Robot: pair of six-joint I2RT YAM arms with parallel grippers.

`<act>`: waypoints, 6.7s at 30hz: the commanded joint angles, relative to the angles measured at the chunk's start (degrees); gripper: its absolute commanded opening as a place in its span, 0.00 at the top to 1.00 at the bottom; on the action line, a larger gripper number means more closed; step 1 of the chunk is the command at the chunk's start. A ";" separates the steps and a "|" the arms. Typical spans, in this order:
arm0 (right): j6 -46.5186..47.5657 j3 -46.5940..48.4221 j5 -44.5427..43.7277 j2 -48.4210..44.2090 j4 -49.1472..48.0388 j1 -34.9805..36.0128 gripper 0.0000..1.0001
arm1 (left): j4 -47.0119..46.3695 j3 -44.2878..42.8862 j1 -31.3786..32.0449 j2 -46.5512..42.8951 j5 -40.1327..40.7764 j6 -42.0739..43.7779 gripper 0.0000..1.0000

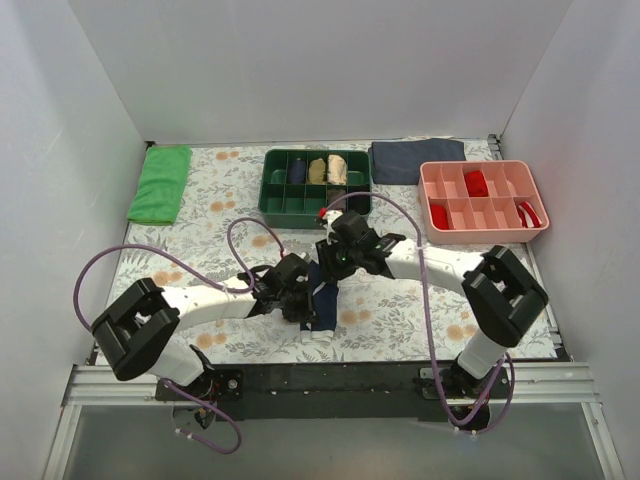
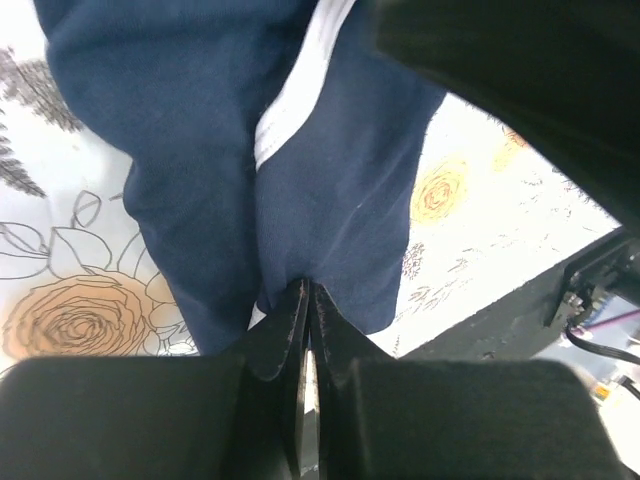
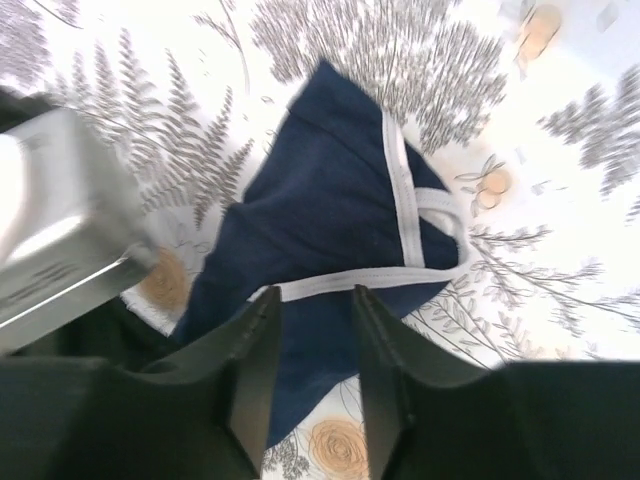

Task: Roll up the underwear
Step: Roll the underwear to the center of the board.

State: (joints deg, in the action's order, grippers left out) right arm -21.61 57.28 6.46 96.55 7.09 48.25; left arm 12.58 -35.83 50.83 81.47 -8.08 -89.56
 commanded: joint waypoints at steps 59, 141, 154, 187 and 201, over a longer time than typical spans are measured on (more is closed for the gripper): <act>-8.81 -5.25 -6.81 -2.96 0.47 18.99 0.99 | 22.58 -12.51 -27.27 -10.89 12.38 9.23 0.15; 26.97 -4.71 -31.95 6.02 -1.12 38.50 0.54 | 14.67 -4.77 -29.38 -17.31 9.22 7.82 0.14; 27.15 -3.40 -32.56 7.24 0.29 38.50 0.55 | 14.23 -4.68 -29.38 -17.05 8.78 7.91 0.15; 16.77 -10.08 0.47 -1.89 -8.67 21.63 0.99 | 14.67 -5.03 -29.38 -16.78 9.04 8.08 0.15; 11.15 -4.54 18.41 -2.60 -7.18 10.91 0.99 | 13.26 -3.63 -29.38 -18.80 5.88 8.52 0.69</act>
State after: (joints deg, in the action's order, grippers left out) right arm -8.32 49.17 17.78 95.18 -1.21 61.80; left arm 27.59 -40.62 21.80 65.71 0.27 -81.97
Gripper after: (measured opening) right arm 0.032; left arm 0.449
